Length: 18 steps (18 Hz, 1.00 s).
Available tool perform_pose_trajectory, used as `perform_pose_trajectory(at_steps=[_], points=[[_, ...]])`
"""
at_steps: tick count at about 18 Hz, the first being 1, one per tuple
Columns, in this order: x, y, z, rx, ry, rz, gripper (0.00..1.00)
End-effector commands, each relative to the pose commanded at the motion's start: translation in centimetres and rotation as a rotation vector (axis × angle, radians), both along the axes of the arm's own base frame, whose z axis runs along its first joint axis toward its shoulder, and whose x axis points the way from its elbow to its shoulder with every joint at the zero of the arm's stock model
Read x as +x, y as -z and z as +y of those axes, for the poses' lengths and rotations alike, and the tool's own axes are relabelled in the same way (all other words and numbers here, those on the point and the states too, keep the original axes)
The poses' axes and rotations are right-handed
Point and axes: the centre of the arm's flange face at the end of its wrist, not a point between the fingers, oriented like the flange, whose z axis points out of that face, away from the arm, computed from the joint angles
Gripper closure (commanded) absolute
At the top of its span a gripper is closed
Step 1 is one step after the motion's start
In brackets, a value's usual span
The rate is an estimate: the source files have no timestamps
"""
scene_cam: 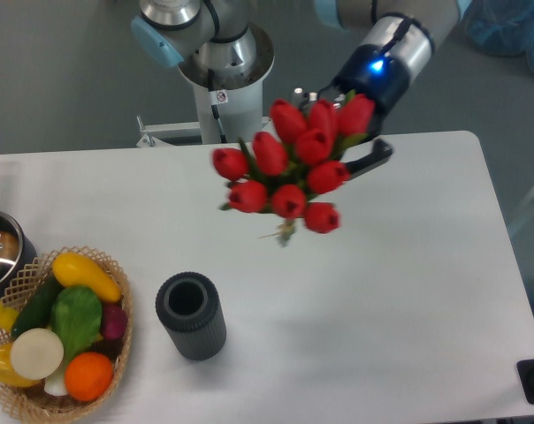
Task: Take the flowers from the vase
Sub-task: 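Carry the tulip bunch up and away from the vase, holding it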
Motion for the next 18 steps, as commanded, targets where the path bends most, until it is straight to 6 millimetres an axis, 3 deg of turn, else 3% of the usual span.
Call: perform_pose_trajectory(at_steps=[3,8,18], points=[[-2.6,0.7,-3.6,-0.076,-0.107,0.016,0.64],[-4.5,1.5,-6.5,-0.176,-0.203,0.035,0.65],[-5.2,3.2,-7.2,-0.293,-0.229,0.082,0.68]])
